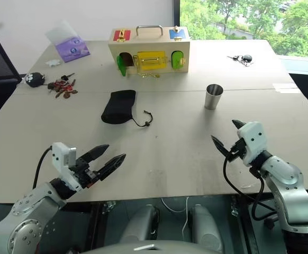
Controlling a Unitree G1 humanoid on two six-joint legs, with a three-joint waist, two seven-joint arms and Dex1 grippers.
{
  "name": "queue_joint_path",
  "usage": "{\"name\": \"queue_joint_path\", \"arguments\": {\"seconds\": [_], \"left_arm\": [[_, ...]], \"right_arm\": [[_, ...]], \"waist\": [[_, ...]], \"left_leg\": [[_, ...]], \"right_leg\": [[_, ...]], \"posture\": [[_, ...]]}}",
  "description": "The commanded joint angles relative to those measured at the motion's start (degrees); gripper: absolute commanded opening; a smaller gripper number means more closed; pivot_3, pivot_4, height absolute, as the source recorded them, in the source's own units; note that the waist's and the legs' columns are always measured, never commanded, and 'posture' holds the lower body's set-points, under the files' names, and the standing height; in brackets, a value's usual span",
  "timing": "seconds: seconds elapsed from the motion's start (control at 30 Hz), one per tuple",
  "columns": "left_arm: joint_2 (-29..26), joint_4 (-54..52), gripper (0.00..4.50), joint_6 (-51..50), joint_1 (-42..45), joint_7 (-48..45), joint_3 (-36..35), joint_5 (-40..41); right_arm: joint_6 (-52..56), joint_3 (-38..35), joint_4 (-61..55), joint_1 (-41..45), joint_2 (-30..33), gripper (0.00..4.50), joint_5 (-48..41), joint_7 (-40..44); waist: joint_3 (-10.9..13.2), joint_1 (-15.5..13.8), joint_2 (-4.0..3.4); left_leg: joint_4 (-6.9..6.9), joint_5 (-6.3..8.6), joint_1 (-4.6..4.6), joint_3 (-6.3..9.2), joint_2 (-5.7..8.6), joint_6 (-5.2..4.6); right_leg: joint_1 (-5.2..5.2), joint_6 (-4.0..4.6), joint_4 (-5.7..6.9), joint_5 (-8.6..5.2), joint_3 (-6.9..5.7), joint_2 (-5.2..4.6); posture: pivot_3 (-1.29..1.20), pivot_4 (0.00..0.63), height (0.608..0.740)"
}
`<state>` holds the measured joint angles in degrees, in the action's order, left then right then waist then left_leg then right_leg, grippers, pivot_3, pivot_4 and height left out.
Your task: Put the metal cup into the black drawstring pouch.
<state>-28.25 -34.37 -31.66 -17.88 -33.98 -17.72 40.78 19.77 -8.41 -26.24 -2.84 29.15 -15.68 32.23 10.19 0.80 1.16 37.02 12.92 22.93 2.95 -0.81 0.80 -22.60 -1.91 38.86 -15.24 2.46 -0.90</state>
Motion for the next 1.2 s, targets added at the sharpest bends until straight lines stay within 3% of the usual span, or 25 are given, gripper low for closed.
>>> {"name": "queue_joint_path", "arguments": {"seconds": [0.03, 0.23, 0.37, 0.5, 0.6, 0.7, 0.97, 1.2], "left_arm": [[1.0, -2.1, 4.46, 0.3, 1.7, 2.9, -2.0, 2.4], [5.1, 1.6, 4.46, -4.1, 12.7, 16.4, -6.7, 9.9], [3.7, 1.6, 4.46, -4.7, 16.4, 22.0, -7.2, 7.3], [-6.8, 0.5, 4.46, -9.5, 15.9, 25.2, -2.8, -4.6], [-16.5, 1.4, 4.46, -5.9, 13.3, 21.5, 2.5, -15.9], [-21.9, 4.5, 4.46, -1.4, 12.8, 20.3, 7.0, -25.1], [-24.8, 10.2, 4.46, 7.5, 17.7, 21.1, 16.5, -45.3], [-24.7, 15.4, 4.46, 13.8, 22.8, 15.7, 21.2, -52.1]], "right_arm": [[-0.9, -0.7, -1.2, 3.0, -0.1, 4.47, -1.1, -0.2], [3.7, 0.3, -0.2, 12.1, -5.1, 4.47, -3.8, -5.3], [4.7, 0.9, -1.5, 15.8, -6.7, 4.47, -6.0, -5.3], [0.5, 2.8, -5.4, 14.2, -2.7, 4.47, -8.7, 4.0], [-1.0, 3.5, -7.3, 12.0, 0.8, 4.47, -11.3, 10.9], [-3.1, 4.2, -7.2, 10.1, 3.1, 4.47, -12.3, 15.1], [-6.1, 5.9, -6.6, 8.9, 3.2, 4.47, -11.2, 16.1], [-7.8, 8.4, -6.5, 9.3, 1.5, 4.47, -9.5, 14.5]], "waist": [[0.0, 0.0, 0.00], [0.0, 0.0, 0.05], [0.0, 0.0, 0.05], [0.0, 0.1, 0.05], [0.0, 0.1, 0.06], [0.0, 0.1, 0.04], [0.0, 0.0, 0.05], [0.0, 0.0, 0.05]], "left_leg": [[0.00, 0.00, 0.00, 0.00, 0.00, 0.00], [0.08, 0.00, -0.05, -0.02, -0.12, 0.00], [0.03, 0.01, 0.04, -0.03, -0.08, 0.01], [-0.27, 0.02, 0.01, 0.02, 0.17, -0.01], [-0.45, 0.02, -0.02, 0.04, 0.20, -0.01], [-0.55, 0.02, -0.05, -0.01, 0.20, -0.01], [-0.59, 0.02, -0.03, -0.04, 0.09, -0.01], [-0.62, 0.02, -0.02, -0.05, 0.09, -0.01]], "right_leg": [[0.00, 0.00, 0.00, 0.00, 0.00, 0.00], [0.04, -0.03, 0.03, 0.02, 0.03, 0.15], [-0.02, -0.02, 0.00, 0.26, 0.06, 0.15], [-0.10, 0.00, -0.04, 0.26, 0.06, 0.10], [-0.10, 0.00, -0.11, 0.25, 0.03, 0.07], [-0.10, 0.01, -0.25, 0.25, 0.04, 0.01], [-0.10, 0.00, -0.37, 0.25, 0.02, -0.05], [-0.11, -0.01, -0.37, 0.25, 0.01, -0.06]], "posture": [[0.00, 0.150, 0.740], [0.00, 0.150, 0.740], [0.00, 0.150, 0.740], [0.00, 0.150, 0.740], [0.00, 0.150, 0.740], [0.00, 0.150, 0.740], [0.00, 0.150, 0.740], [0.00, 0.150, 0.740]]}}
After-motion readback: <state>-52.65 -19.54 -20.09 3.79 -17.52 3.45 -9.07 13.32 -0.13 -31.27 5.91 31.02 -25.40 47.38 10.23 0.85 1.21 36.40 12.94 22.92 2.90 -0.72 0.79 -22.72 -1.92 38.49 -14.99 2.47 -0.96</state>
